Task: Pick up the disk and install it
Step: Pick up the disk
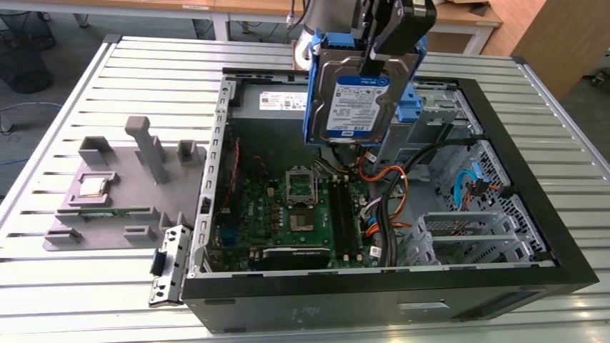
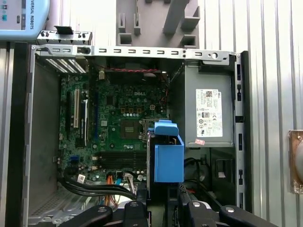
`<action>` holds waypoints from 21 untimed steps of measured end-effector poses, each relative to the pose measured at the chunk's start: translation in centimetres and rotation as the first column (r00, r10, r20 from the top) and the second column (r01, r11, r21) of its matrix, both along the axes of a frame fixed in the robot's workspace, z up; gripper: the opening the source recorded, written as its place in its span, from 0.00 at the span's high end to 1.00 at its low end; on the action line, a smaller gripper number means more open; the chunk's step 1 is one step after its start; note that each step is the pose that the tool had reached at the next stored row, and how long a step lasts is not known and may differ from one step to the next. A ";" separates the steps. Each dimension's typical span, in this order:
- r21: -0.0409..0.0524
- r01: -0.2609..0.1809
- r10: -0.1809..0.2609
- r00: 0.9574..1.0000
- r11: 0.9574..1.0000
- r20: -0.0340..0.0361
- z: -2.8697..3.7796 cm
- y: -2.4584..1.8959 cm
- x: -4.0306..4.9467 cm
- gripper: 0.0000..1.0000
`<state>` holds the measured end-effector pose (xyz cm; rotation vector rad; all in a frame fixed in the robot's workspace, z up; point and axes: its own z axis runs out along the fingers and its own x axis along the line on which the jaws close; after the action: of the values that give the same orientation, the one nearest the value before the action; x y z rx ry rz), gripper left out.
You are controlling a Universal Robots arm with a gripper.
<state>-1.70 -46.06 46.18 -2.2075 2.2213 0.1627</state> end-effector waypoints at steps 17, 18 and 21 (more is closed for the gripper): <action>0.000 0.000 0.000 1.000 1.000 0.000 -0.01 -0.49 0.00 0.65; 0.000 0.000 0.000 1.000 1.000 0.000 0.00 -0.52 0.00 0.65; 0.000 0.000 0.000 1.000 1.000 0.000 0.00 -0.60 0.00 0.65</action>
<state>-1.70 -46.67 46.18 -2.2074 2.2213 0.1627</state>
